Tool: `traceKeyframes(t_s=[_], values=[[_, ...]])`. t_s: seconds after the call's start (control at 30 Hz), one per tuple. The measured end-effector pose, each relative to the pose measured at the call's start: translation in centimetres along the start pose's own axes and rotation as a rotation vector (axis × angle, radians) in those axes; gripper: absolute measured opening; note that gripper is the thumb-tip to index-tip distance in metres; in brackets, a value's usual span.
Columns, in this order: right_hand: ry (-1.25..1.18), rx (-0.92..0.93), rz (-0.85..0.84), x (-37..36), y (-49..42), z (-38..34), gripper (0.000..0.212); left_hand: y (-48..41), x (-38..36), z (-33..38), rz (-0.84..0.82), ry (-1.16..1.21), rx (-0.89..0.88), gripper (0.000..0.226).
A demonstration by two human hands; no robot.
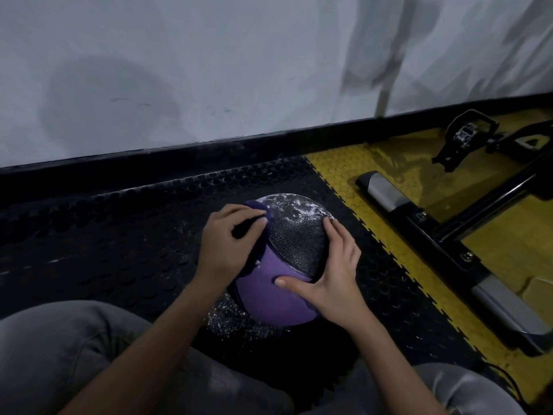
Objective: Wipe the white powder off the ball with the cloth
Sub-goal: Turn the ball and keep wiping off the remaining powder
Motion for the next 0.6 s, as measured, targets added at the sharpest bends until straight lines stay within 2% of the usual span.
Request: traceKeyframes(t_s=[0.1, 0.17, 0.27, 0.33, 0.37, 0.43, 0.5, 0.53, 0.6], values=[[0.013, 0.011, 0.017, 0.2, 0.3, 0.5, 0.128, 2.5, -1.7, 3.6, -0.096, -0.152, -0.344, 0.016], [0.013, 0.012, 0.025, 0.3, 0.3, 0.9, 0.127, 2.5, -2.3, 3.8, -0.101, -0.188, -0.392, 0.018], [-0.011, 0.013, 0.023, 0.1, 0.1, 0.8, 0.129, 0.2, -1.1, 0.9, -0.023, -0.059, -0.119, 0.016], [-0.039, 0.024, 0.04, 0.2, -0.1, 0.6, 0.117, -0.7, -0.1, -1.6, 0.036, 0.072, 0.1, 0.009], [-0.085, 0.026, 0.07, 0.6, -0.3, 0.7, 0.103, -0.9, 0.2, -2.6, 0.054, 0.111, 0.183, 0.01], [-0.295, -0.009, 0.202, 2.0, -0.7, 1.8, 0.059, -0.9, 0.5, -4.0, 0.066, 0.14, 0.285, 0.01], [-0.482, -0.186, 0.37, 3.0, -1.0, 5.1, 0.028, -0.9, 0.6, -5.3, 0.079, 0.198, 0.379, 0.01], [-0.516, -0.334, 0.402, 2.7, -1.0, 7.1, 0.025, -0.8, 0.6, -6.1, 0.095, 0.247, 0.443, 0.01], [-0.603, -0.618, 0.344, 0.8, -0.8, 10.0, 0.035, -0.3, 0.5, -7.8, 0.116, 0.316, 0.579, 0.009]])
Point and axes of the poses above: each hand's wrist, its own y-axis away from the middle knuckle, its own x-axis out of the back of the hand, z = x × y, the point moved 9 cm from there along -y, towards the middle knuckle, and after that the axes turned 8 degrees about x, right-handed, at the moved point
